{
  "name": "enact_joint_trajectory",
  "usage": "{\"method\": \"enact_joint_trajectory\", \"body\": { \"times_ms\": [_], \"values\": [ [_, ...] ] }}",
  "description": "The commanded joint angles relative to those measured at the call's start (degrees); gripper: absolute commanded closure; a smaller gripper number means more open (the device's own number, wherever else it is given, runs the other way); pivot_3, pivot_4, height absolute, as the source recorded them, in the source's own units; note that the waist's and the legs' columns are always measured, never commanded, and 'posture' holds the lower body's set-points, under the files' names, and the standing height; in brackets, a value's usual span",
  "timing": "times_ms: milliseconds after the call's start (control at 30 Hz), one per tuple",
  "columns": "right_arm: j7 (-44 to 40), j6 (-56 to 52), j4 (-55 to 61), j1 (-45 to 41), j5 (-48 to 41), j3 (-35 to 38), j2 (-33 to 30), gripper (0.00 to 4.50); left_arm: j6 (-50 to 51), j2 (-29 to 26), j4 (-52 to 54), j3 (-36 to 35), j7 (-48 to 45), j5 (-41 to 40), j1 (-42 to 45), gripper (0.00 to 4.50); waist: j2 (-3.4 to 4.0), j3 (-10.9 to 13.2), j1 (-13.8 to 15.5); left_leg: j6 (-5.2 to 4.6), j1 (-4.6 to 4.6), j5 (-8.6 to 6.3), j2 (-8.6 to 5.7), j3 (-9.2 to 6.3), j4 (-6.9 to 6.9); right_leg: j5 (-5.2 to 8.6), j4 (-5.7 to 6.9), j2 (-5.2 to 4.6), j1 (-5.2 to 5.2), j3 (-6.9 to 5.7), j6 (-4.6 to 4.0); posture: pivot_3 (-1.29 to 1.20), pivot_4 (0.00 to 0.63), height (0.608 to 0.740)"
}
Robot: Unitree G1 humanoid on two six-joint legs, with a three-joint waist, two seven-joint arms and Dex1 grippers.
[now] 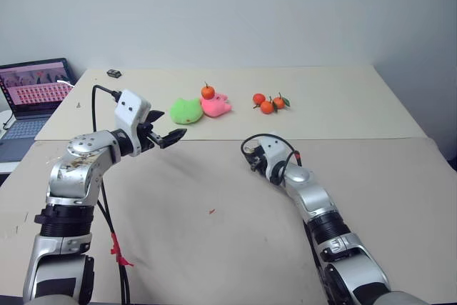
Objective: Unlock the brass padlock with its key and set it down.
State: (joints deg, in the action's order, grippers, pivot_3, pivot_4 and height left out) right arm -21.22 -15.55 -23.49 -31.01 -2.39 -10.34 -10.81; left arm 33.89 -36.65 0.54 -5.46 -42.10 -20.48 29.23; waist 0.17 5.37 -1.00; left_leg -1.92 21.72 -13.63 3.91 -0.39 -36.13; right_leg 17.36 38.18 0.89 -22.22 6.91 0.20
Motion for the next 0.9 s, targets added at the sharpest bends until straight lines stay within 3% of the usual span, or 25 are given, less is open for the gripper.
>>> {"method": "enact_joint_trajectory", "body": {
  "times_ms": [33, 233, 367, 600, 867, 900],
  "values": [
    [-2.1, -0.2, 3.1, 0.7, 0.5, -0.1, -1.0, 3.59, -0.2, -0.8, 1.7, -1.5, 0.1, -0.6, 0.8, 0.00, 0.00, 0.0, 0.0, 0.00, 0.01, 0.00, 0.00, 0.00, 0.00, 0.00, 0.01, 0.00, 0.00, 0.00, 0.00, 0.00, 0.150, 0.660],
    [-14.3, -3.1, 18.2, 0.1, -0.8, -4.8, -6.1, 3.59, -1.2, -2.1, 0.3, -2.2, -1.7, -0.6, 0.6, 0.00, 0.01, 0.0, -0.1, 0.00, 0.22, 0.00, -0.01, -0.04, 0.03, -0.01, 0.06, -0.01, -0.07, 0.00, -0.01, 0.00, 0.150, 0.660],
    [-25.2, 0.9, 23.3, -1.4, 3.9, -14.5, -11.1, 3.59, -2.2, -2.8, -0.9, -1.4, -2.8, 0.0, 1.3, 0.00, 0.01, 0.0, -0.4, -0.02, 0.19, -0.01, 0.00, -0.03, 0.07, 0.00, -0.01, 0.00, -0.03, -0.02, 0.01, 0.00, 0.150, 0.660],
    [-29.8, 10.8, 11.7, -7.1, 9.3, -22.7, -6.5, 3.59, -2.2, -1.7, 0.1, -0.4, -3.1, -0.3, 1.7, 0.00, -0.11, 0.0, -0.5, -0.03, -0.21, -0.02, 0.01, -0.04, 0.10, 0.09, -0.10, 0.03, 0.04, -0.05, 0.15, 0.00, 0.150, 0.660],
    [-33.2, 18.0, -2.8, -12.2, 10.1, -23.1, -0.7, 3.59, -0.9, -1.2, 2.7, -0.1, -3.0, -0.8, 0.9, 0.00, -0.14, 0.0, -0.1, 0.00, -0.19, 0.00, 0.02, -0.04, 0.06, -0.04, 0.05, 0.02, 0.02, -0.07, -0.02, 0.00, 0.150, 0.660],
    [-33.4, 18.2, -3.8, -12.4, 10.1, -22.7, -0.5, 3.09, -0.8, -1.1, 2.9, -0.1, -3.0, -0.9, 0.8, 0.00, -0.14, 0.0, 0.0, -0.02, -0.19, -0.01, 0.02, -0.04, 0.07, -0.04, 0.13, 0.02, 0.02, -0.08, -0.02, 0.00, 0.150, 0.660]
  ]
}}
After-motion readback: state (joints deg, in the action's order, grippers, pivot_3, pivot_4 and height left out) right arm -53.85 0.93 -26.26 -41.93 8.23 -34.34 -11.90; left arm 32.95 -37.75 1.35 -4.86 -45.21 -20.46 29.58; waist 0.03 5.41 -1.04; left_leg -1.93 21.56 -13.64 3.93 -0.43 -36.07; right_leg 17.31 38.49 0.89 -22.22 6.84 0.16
